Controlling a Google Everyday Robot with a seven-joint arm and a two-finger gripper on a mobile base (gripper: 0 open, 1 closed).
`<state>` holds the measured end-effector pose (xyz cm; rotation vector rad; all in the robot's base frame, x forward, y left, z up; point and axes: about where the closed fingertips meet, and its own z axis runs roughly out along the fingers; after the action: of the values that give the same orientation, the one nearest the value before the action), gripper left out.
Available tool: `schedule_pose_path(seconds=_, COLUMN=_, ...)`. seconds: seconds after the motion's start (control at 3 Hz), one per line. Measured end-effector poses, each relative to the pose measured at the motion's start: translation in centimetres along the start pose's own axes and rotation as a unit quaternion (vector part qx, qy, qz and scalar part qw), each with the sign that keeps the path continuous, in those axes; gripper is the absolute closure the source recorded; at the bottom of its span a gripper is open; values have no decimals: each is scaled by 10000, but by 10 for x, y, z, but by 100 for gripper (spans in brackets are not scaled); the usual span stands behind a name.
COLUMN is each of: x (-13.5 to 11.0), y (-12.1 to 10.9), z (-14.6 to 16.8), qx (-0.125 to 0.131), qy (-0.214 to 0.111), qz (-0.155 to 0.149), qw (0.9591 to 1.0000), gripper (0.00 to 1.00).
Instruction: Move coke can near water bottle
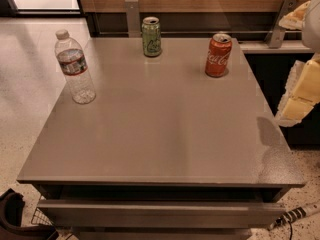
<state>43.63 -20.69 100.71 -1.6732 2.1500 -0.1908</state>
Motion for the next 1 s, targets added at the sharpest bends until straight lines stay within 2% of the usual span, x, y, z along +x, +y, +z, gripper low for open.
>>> schedule_pose_path(seconds=0.33, x=0, y=-1, z=0, qx=20, qy=-20, qz=19, qw=10000, gripper=0)
schedule_pose_path(seconds=0.67, x=6, y=-17, z=10, qx=182, qy=-268, qz=304, qw=9990, gripper=0)
schedule_pose_path(seconds=1.0, x=34, y=-52, z=60, qx=424, qy=-1098, qz=1471, qw=9821, gripper=0)
